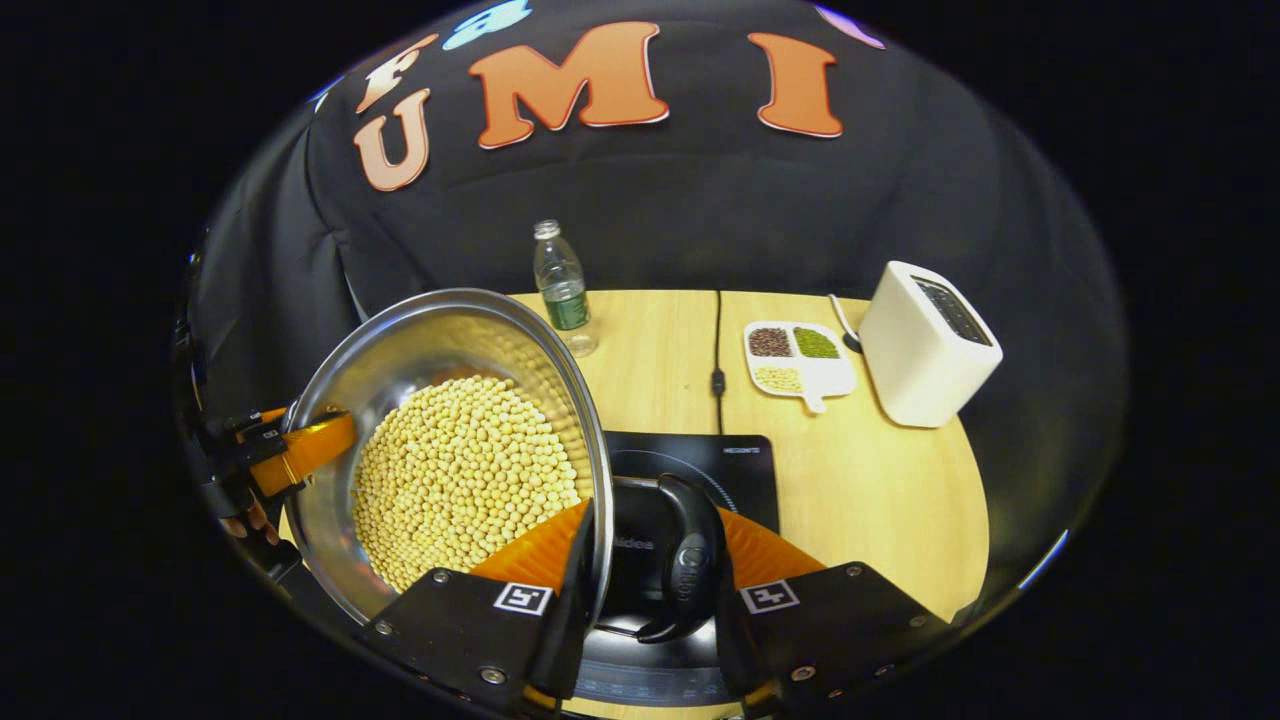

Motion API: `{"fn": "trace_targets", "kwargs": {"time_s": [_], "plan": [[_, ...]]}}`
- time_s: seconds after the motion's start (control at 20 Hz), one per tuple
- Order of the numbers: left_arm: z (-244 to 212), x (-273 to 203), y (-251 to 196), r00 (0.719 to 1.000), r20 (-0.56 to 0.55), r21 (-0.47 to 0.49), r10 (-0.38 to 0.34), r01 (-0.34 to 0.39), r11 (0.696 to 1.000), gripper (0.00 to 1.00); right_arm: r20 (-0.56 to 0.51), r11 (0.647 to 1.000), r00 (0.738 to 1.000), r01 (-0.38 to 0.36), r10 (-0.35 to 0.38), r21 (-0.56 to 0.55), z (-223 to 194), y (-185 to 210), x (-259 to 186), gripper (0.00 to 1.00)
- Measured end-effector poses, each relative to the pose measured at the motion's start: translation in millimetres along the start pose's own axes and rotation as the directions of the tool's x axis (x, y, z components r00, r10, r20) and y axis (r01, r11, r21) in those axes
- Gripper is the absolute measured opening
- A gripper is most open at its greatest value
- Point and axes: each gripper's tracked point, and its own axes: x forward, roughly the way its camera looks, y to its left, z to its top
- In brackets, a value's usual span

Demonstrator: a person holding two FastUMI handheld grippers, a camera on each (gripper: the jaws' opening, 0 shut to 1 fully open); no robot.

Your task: First push the handle of the pot to place it horizontally, then grasp the pot with both hands and set it on the induction cooktop.

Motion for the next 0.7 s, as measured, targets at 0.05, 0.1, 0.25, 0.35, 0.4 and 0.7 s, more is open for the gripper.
{"fn": "trace_targets", "kwargs": {"time_s": [0.05, 0.1, 0.25, 0.35, 0.4, 0.7], "plan": [[3, 2, 2, 1.000, 0.006, 0.011, -0.008, 0.008, 1.000, 0.64, 0.004, 1.000, 1.000, 0.007, -0.007, 0.007, 1, 0, -3, 0.54], [5, 2, 4, 1.000, 0.014, 0.019, -0.016, 0.016, 1.000, 0.64, 0.011, 1.000, 1.000, 0.013, -0.013, 0.016, -1, 2, -1, 0.54], [8, 2, 5, 0.999, 0.023, 0.032, -0.039, 0.039, 0.999, 0.64, 0.023, 0.999, 0.999, 0.033, -0.034, 0.034, -8, 7, 3, 0.54], [10, 3, 5, 0.998, 0.016, 0.041, -0.053, 0.052, 0.998, 0.64, 0.021, 0.998, 0.999, 0.043, -0.044, 0.047, -11, 9, 1, 0.54], [11, 4, 4, 0.998, 0.014, 0.041, -0.057, 0.056, 0.998, 0.64, 0.018, 0.998, 0.999, 0.045, -0.046, 0.050, -13, 9, 0, 0.54], [13, 9, 3, 0.998, 0.003, 0.054, -0.062, 0.061, 0.997, 0.64, 0.012, 0.996, 0.998, 0.053, -0.054, 0.069, -18, 10, -1, 0.54]]}}
